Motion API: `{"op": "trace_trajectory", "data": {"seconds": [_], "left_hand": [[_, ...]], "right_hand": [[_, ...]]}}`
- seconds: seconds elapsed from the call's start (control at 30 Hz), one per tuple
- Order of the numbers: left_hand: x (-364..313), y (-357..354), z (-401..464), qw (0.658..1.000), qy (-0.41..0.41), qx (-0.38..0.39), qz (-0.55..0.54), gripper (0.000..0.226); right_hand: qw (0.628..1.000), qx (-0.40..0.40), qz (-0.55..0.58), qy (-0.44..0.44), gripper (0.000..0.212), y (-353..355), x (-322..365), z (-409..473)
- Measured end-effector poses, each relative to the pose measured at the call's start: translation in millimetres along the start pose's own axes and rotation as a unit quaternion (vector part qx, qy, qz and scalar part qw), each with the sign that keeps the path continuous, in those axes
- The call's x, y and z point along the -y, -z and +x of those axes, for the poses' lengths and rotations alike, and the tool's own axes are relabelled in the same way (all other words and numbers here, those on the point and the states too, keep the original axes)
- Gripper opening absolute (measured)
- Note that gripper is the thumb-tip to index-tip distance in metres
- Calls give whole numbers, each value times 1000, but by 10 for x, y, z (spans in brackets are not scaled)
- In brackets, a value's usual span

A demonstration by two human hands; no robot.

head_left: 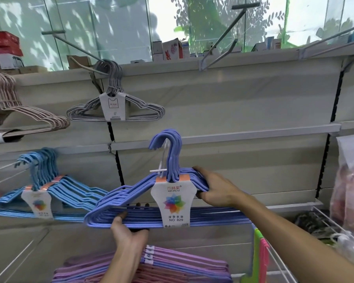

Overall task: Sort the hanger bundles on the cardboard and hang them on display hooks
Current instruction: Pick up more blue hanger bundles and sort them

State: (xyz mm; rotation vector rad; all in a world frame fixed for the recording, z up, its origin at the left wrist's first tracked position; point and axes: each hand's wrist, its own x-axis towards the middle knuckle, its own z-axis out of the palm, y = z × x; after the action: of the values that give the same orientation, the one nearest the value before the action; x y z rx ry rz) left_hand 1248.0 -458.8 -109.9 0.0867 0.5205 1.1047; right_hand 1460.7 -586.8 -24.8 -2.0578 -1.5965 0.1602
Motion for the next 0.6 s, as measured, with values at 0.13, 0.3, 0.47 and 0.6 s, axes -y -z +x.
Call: {"op": "trace_trajectory", "data": {"seconds": [0.13,0.3,0.47,0.6], "left_hand": [[-15,-121,131,1000,7,-4,5,11],[-25,-189,397,1000,17,4,10,16],[1,-235,606,1000,25,0,4,15],[24,-204,801,1000,27,0,-1,25]], "right_hand": [[1000,1,-4,-12,75,-31,-16,178],[1000,5,3,-22,78,-92,-95,413],[1000,5,1,-29,80,-164,-181,601],[1000,3,-8,-28,80,-219,-250,718]]}}
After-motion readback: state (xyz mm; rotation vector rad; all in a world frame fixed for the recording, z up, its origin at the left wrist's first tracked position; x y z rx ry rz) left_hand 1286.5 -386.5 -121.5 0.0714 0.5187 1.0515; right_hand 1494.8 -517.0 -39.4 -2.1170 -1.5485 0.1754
